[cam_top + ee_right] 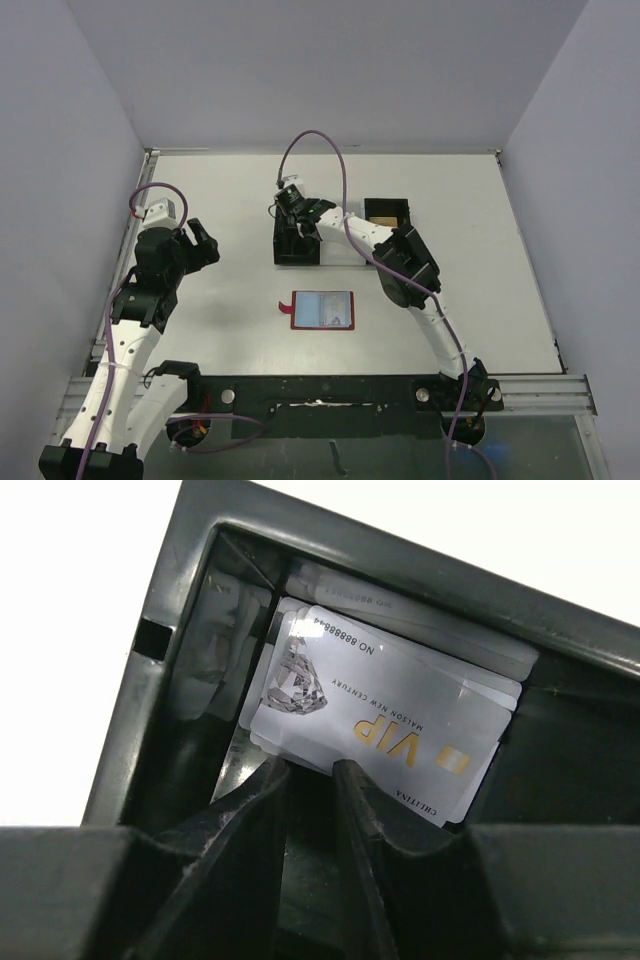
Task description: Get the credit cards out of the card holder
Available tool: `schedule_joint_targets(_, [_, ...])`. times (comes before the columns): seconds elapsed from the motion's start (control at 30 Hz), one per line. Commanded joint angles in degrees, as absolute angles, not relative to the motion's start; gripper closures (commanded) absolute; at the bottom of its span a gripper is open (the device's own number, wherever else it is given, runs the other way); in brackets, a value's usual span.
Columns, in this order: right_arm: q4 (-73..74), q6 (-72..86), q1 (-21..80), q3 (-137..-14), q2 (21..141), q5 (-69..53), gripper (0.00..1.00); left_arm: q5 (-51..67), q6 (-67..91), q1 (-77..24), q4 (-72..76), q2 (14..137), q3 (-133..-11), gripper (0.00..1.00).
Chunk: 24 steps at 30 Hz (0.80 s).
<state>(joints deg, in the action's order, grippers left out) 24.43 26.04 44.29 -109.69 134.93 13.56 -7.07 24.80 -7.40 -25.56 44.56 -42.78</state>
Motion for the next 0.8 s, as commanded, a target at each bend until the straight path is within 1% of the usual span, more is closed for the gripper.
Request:
schedule_joint_targets(0.0, [24.43, 26.93, 44.56, -113.06, 135.26, 16.31, 0.75, -7.28, 24.61, -6.94, -23.83, 43.59, -44.02, 0.27])
schedule_joint_targets(0.33, [26.36, 26.65, 45.07, -114.41, 136.17, 20.65, 0.74, -7.26, 24.61, -6.94, -23.75, 43.69, -43.95, 0.27])
schedule_joint_targets(0.63, [26.43, 24.93, 45.67, -115.01, 133.59, 17.54, 0.72, -7.16, 24.61, -6.94, -23.8, 43.81, -43.96, 0.27])
schedule_joint_targets(0.77, [25.54, 25.83, 46.14, -113.48, 132.01, 17.21, 0.72, -7.26, 24.61, -6.94, -23.73, 43.82, -43.95, 0.27])
